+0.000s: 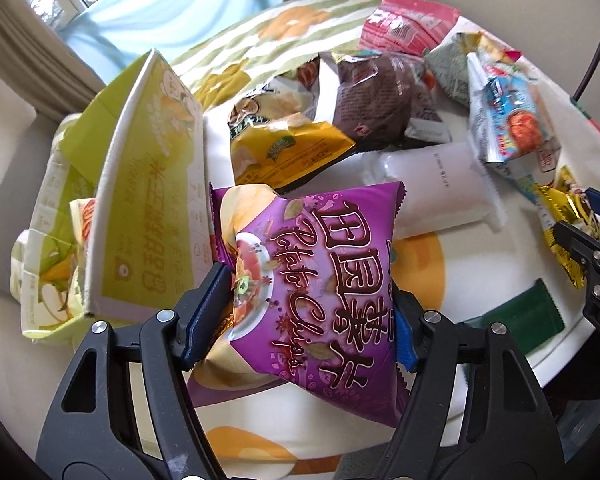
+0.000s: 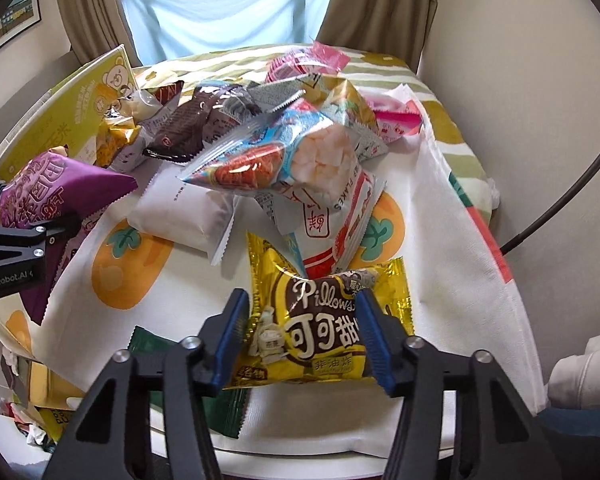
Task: Organize snacks
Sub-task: 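Lift both bags over the cardboard box and open both tools to drop them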
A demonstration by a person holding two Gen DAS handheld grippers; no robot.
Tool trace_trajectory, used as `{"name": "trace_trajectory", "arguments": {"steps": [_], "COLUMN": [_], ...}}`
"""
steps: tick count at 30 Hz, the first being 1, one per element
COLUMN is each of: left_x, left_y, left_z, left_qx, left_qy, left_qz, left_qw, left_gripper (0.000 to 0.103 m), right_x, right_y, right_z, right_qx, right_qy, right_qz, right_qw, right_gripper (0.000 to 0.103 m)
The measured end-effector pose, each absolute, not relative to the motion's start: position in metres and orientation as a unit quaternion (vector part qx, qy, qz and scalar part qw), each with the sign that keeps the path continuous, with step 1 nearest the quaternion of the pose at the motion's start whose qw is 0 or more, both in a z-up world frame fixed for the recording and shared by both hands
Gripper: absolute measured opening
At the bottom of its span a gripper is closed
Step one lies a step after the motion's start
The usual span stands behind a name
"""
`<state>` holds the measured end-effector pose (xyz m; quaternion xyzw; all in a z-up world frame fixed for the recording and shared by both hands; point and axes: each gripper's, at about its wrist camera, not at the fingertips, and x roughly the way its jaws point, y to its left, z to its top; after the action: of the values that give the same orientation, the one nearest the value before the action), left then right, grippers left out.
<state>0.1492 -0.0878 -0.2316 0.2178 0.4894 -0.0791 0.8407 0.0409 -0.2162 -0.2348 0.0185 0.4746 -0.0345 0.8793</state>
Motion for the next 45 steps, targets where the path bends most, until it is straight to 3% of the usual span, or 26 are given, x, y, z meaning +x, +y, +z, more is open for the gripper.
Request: {"name": "trace_trajectory", "arguments": {"steps": [6,18,30,45], "left_x": [0.135,0.120,0.124,0.214], "left_y": [-0.090,-0.094,-0.093,0.045], "left_z": [-0.217,-0.205,-0.165,-0.065], "left_qx": [0.208,0.198,0.166,0.100], "left_qy": [0.480,0.471,0.445,0.372], "left_qz": [-0.079,-0.075,-0.076,-0.019], "left_qw": [0.848,0.856,0.877,0.922], "left_gripper": [0.068,0.068,0.068,0.068], "right_x": [0.033,0.019,0.015,0.120], "right_y": [-0.218,-0.221,-0.238,-0.129], "right_z": [-0.221,-0.205,-0.147,-0.027], "right_qx": [0.021,0.027,0.039,0.000], "right_qy": [0.456,0.444,0.399,0.309], "right_qz": [-0.029,0.001,0.003,0.128], "right_qw": [0.889,0.896,0.916,0.943], "right_gripper": [0.036,0.034,0.034,0.034]}}
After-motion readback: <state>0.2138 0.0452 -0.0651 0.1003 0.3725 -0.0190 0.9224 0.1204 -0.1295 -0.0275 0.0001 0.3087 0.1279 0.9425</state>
